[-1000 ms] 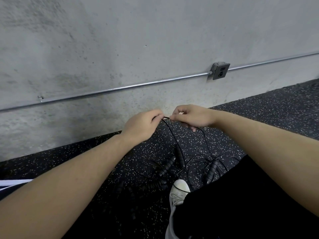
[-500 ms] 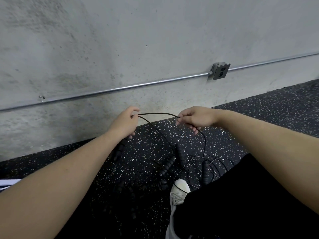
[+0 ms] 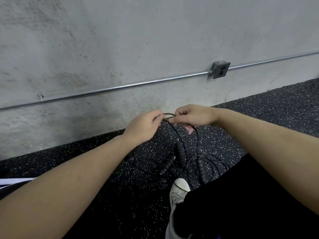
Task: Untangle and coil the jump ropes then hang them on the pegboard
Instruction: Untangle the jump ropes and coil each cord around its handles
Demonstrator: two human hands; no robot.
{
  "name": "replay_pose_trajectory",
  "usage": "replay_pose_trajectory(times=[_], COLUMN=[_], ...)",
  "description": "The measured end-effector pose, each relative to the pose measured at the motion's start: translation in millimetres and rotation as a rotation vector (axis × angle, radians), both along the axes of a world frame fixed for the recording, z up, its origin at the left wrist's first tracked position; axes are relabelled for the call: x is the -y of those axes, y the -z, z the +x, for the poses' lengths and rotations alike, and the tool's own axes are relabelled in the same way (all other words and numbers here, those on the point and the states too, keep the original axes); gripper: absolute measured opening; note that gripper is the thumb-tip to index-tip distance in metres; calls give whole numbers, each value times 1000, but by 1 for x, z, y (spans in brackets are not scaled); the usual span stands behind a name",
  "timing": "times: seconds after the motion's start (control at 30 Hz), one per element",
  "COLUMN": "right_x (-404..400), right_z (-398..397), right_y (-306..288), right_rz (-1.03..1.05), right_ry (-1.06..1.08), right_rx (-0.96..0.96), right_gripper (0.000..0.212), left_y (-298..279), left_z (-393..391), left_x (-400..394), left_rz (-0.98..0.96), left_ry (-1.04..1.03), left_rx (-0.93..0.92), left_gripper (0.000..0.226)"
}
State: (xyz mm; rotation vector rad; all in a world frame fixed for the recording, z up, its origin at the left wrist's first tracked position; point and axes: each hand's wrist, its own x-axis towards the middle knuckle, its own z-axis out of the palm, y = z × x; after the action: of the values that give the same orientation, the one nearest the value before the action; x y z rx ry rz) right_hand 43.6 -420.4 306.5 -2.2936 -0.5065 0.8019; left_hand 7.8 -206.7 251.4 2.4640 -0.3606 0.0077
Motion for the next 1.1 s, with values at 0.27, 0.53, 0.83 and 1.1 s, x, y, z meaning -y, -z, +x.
replay_pose_trajectory(times=[0.27, 0.53, 0.83, 1.1], right_x=[13, 9, -14, -12], right_z=[4, 7, -4, -1], right_y=[12, 8, 1, 1], right_rz=[-247, -96, 31, 99], right_ry=[-18, 112, 97, 131], right_rx=[-188, -106, -122, -191], right_gripper=[18, 28, 33, 24], left_y=[11, 13, 14, 3], left_z=[28, 14, -6, 1], left_x=[-36, -34, 10, 3], left_rz=[-432, -50, 333, 177], left_ry=[-536, -289, 191, 52], left_rx=[-266, -186, 341, 110], left_gripper=[28, 49, 63, 35])
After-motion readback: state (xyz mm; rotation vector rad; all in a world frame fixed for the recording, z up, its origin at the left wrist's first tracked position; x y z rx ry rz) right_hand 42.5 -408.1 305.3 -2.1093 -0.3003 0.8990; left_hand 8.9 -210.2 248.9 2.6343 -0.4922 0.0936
